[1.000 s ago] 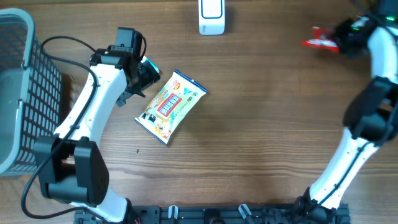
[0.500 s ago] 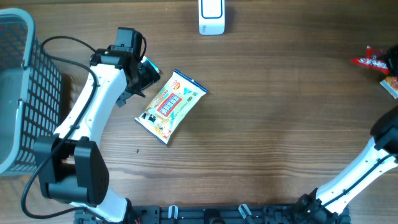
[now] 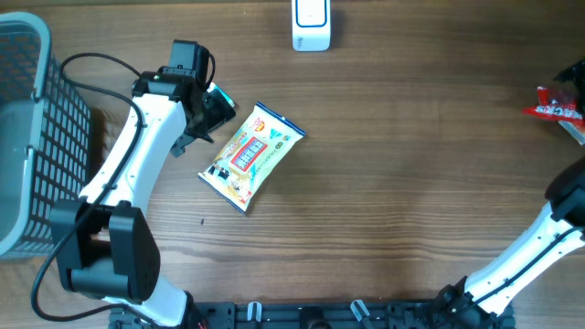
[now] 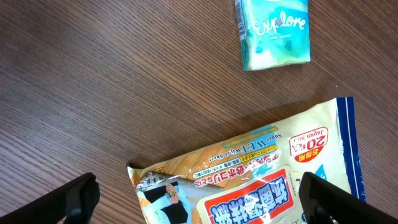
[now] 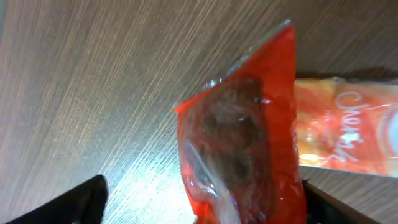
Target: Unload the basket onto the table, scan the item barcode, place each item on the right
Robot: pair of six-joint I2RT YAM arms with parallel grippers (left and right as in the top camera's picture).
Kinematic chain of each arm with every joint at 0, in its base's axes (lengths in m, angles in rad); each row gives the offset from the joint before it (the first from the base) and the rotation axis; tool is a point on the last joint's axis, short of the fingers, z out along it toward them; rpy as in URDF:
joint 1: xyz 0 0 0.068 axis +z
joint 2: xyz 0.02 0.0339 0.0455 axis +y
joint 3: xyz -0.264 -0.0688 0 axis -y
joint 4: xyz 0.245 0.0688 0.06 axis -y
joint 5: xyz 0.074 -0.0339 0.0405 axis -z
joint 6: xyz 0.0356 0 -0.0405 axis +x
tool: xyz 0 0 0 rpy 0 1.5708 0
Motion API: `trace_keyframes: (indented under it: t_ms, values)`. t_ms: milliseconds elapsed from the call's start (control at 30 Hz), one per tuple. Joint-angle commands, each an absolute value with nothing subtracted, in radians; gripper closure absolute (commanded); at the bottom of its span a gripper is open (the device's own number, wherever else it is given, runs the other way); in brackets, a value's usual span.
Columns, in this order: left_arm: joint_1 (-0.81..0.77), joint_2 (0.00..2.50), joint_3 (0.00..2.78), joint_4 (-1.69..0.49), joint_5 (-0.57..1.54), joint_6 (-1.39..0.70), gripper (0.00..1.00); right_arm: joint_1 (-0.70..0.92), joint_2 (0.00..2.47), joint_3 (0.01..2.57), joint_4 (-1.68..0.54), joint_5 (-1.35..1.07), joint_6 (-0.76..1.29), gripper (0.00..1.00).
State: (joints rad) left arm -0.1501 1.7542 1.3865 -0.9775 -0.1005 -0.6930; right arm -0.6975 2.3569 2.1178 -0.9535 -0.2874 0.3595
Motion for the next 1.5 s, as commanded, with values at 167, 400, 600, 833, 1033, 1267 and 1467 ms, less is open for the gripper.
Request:
trace_keyframes:
  t_ms: [167,400,600,833,1033,1267,1467]
  values:
    - [-0.148,1.749,1.389,-0.978,-0.114,-0.696,0.0,-0.81,2.066,2.137,-0.952,-0.31,0.364,0.0]
    - [-0.148,1.749,1.389,-0.978,-0.114,-0.696,0.0,-0.797,2.048,2.136,-1.018,-0.479,0.283,0.01]
    - [-0.148,1.749,1.389,-0.978,-0.114,-0.696,0.0,-0.688,2.043,2.136,-1.118,-0.862,0.259,0.01]
    - [-0.148,1.749,1.389,-0.978,-0.114,-0.696,0.0,-0.259,2.045,2.08,-1.347,-0.63,0.056,0.0]
    - [-0.148,1.749,1.389,-0.978,-0.114,-0.696,0.0,0.119,2.086,1.953,-1.156,-0.382,0.117,0.0]
    - [-0.148,1.749,1.389,-0.95,-0.102,-0.696,0.0,0.34,2.104,1.938,-1.048,-0.355,0.134,0.0]
    - [-0.149,1.749,1.389,-0.949,-0.068,-0.696,0.0,0.397,2.104,1.938,-0.965,-0.355,0.134,0.0]
